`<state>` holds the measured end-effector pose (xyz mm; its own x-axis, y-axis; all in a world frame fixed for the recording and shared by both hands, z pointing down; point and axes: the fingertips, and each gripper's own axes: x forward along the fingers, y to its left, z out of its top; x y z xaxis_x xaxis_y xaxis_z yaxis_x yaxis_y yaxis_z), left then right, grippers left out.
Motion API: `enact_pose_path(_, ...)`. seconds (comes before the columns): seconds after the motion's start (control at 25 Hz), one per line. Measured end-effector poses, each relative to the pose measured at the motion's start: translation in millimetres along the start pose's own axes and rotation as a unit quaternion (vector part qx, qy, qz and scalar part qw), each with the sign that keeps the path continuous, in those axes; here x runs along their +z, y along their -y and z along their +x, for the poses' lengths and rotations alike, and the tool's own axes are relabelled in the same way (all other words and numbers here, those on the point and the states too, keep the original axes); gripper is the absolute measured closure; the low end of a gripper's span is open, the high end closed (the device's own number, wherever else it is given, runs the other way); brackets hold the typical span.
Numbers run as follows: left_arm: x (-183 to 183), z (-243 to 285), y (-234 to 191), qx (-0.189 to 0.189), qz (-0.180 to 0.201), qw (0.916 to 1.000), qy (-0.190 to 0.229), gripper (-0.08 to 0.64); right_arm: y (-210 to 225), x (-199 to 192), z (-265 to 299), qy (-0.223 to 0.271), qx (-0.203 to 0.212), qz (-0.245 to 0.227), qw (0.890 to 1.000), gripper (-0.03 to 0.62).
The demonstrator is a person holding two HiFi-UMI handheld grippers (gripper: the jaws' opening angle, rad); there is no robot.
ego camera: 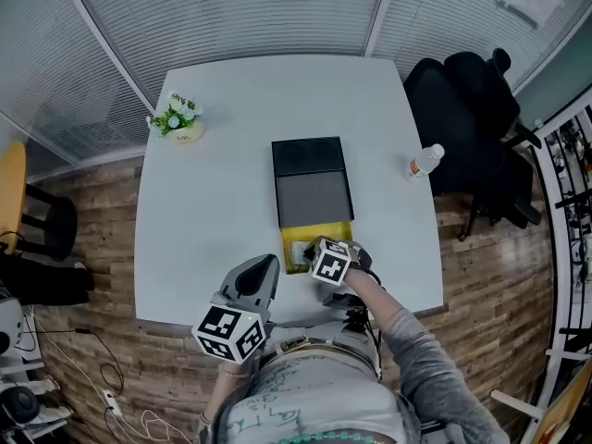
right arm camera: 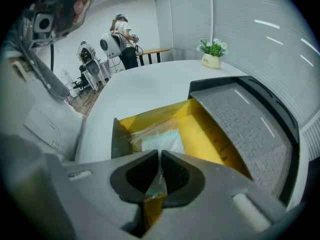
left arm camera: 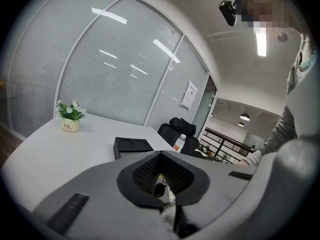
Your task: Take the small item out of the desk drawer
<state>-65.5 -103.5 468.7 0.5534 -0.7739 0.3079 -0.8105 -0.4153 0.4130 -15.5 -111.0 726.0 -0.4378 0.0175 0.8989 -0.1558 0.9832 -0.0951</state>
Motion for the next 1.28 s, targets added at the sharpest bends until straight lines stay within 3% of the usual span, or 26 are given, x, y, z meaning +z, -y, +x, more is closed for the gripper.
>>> enact_pose_path(0.28, -9, 1, 2, -0.001, -0.001, 0.9997, -0.022, 0.563, -2, -1, -2, -0.004, -0.011, -0.055, 0.998, 0.583)
enact_pose_path(0.76, -19, -3, 6, -0.005, -0.002, 0.9995, -0.032, 0.563, -4, -1, -22, -0.007, -0.006, -0.07, 0.998, 0.589)
enact_pose_path(1.28, -18, -2, 26, -0.018, 0.01, 0.9997, -0.011, 0.563, 2, 35, -97, 0.044, -0.026, -0.061, 0.997, 0.589)
